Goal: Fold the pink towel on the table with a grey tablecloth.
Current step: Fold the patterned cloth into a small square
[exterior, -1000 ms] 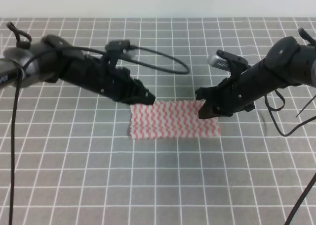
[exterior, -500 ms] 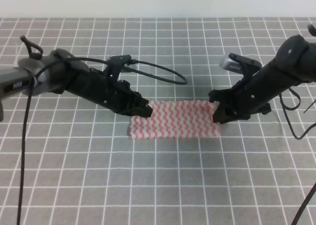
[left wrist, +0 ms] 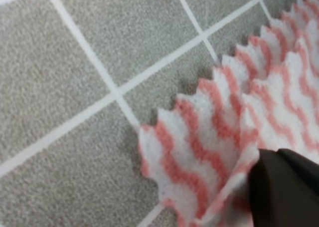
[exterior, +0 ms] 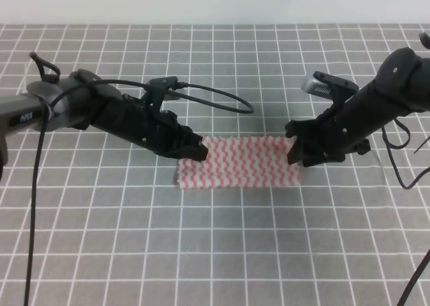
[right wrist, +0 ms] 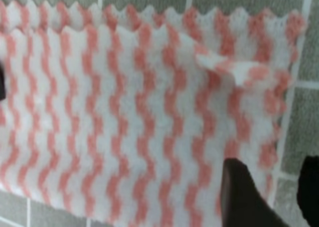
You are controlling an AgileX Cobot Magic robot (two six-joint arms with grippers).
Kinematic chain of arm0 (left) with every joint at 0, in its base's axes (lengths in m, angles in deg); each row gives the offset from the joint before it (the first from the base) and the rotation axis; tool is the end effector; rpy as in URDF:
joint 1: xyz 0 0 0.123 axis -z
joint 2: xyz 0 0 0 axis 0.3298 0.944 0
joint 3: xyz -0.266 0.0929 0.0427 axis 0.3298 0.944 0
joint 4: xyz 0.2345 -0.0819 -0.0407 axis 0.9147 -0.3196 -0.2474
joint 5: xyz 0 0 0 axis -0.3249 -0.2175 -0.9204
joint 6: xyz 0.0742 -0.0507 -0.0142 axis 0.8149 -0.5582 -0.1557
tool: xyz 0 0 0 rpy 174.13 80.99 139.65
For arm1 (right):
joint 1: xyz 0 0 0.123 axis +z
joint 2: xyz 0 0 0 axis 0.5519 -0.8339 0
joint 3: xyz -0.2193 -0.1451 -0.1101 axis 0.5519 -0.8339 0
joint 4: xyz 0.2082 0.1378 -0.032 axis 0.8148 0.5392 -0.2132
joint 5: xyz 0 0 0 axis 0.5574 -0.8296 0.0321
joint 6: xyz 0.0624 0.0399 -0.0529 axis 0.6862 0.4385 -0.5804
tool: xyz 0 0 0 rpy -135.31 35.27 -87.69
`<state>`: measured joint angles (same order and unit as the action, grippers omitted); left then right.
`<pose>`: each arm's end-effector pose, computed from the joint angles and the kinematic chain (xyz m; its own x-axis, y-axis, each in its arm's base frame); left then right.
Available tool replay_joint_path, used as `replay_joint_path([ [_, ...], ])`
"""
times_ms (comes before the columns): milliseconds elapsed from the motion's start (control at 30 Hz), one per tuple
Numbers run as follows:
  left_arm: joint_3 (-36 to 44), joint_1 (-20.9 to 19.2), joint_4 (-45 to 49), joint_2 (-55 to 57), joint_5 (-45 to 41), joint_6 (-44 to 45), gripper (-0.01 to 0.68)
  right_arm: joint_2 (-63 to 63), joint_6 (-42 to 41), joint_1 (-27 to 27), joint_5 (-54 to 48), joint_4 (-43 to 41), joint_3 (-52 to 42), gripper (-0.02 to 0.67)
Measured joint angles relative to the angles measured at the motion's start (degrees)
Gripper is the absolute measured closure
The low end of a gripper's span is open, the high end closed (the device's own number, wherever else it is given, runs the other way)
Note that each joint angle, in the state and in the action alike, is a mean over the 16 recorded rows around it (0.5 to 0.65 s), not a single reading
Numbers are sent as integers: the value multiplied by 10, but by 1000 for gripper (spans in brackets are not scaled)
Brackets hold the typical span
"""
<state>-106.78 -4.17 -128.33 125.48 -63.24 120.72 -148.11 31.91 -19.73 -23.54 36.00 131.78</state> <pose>0.4217 -0.1717 0.1450 -0.8020 0.3199 -0.5044 0.5716 0.6562 -0.4926 0.4030 0.1371 0.1764 -0.9713 -0.0067 -0.2377 -0.1177 0.8821 0.4561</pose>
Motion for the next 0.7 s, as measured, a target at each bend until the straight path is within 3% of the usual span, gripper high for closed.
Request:
replay_joint_path([
  [700,0,0,-1,0,-7,-3,675,-9,-4,0,12,32,0,405],
])
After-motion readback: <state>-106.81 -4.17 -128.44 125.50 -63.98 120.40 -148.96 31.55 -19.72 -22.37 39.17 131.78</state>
